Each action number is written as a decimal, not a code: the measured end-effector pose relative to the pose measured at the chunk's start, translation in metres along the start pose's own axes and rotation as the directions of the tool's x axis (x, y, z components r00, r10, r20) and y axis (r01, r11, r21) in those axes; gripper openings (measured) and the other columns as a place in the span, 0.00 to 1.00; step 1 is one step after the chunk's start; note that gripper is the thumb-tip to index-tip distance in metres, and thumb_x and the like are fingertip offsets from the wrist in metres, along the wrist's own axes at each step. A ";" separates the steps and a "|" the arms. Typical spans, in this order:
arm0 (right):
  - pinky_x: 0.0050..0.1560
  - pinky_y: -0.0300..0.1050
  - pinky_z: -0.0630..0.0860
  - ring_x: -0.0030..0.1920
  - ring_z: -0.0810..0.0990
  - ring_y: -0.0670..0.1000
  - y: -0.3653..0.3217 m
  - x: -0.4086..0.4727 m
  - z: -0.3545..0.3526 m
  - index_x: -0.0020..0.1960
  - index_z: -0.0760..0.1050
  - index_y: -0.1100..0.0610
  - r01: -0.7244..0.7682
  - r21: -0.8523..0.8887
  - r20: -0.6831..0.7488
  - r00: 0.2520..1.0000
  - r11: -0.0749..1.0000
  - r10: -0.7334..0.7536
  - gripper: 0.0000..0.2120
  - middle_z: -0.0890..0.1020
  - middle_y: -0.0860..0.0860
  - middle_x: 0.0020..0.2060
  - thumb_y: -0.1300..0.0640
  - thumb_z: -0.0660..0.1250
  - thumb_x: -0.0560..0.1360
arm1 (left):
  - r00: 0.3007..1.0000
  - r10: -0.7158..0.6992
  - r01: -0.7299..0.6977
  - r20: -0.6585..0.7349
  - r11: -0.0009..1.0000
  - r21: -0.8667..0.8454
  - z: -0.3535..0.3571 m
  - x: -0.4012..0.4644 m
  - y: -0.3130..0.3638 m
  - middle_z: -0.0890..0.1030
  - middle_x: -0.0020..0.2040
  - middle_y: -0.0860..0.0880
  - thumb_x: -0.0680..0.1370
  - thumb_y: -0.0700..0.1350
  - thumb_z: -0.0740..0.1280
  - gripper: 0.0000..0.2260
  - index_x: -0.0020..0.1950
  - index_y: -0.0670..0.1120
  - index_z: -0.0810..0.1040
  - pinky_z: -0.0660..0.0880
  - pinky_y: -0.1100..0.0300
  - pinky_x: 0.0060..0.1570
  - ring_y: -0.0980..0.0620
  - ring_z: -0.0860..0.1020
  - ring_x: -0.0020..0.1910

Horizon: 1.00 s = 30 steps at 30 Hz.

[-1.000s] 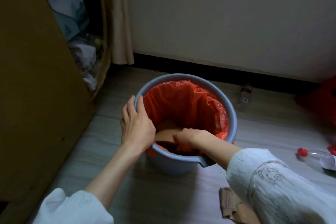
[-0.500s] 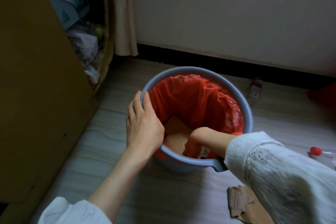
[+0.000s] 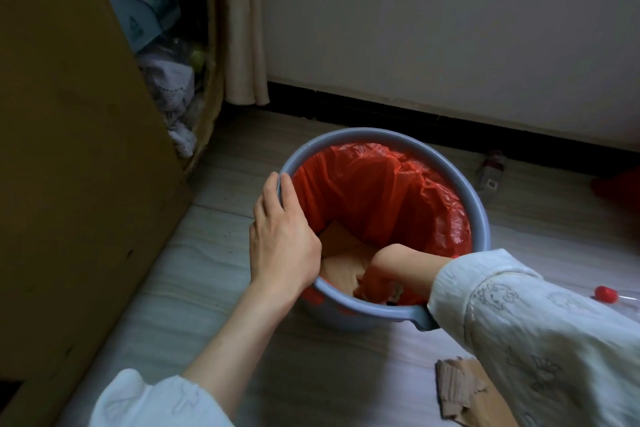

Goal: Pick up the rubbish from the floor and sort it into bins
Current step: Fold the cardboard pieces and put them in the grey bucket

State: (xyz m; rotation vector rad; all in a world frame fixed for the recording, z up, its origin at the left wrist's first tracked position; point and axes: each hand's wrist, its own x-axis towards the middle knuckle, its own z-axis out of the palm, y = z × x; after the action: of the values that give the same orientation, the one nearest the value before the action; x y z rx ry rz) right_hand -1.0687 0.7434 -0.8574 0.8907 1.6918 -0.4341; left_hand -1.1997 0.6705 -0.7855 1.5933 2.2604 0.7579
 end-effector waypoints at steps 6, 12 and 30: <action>0.63 0.47 0.66 0.69 0.67 0.58 0.000 -0.026 -0.008 0.73 0.63 0.59 0.101 0.314 -0.220 0.975 0.944 -0.031 0.23 0.67 0.58 0.70 0.59 0.60 0.79 | 1.000 -0.005 0.005 -0.003 1.000 -0.029 0.000 0.000 0.000 0.51 0.76 0.45 0.76 0.35 0.55 0.29 0.76 0.42 0.50 0.60 0.53 0.70 0.44 0.56 0.73; 0.67 0.43 0.62 0.70 0.66 0.55 0.006 -0.053 -0.004 0.76 0.57 0.54 0.162 0.327 -0.355 0.934 0.931 -0.038 0.27 0.66 0.54 0.72 0.64 0.56 0.78 | 1.000 -0.013 0.013 0.003 1.000 -0.024 0.000 0.001 0.000 0.51 0.76 0.45 0.76 0.35 0.56 0.29 0.76 0.41 0.51 0.60 0.51 0.70 0.42 0.57 0.73; 0.55 0.49 0.74 0.47 0.81 0.55 0.095 -0.164 0.103 0.62 0.72 0.53 0.588 0.636 -0.707 0.186 0.500 0.682 0.14 0.82 0.48 0.36 0.58 0.57 0.77 | 0.860 0.502 -0.494 -0.088 0.864 0.101 0.006 -0.049 0.092 0.64 0.71 0.38 0.73 0.36 0.62 0.23 0.68 0.41 0.68 0.63 0.43 0.67 0.38 0.61 0.72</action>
State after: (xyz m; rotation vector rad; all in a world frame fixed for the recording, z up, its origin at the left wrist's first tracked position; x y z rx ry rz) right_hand -0.9145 0.6800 -0.7213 2.5596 2.6528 -0.8044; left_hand -1.1066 0.6498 -0.7423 2.2706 1.9727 0.9080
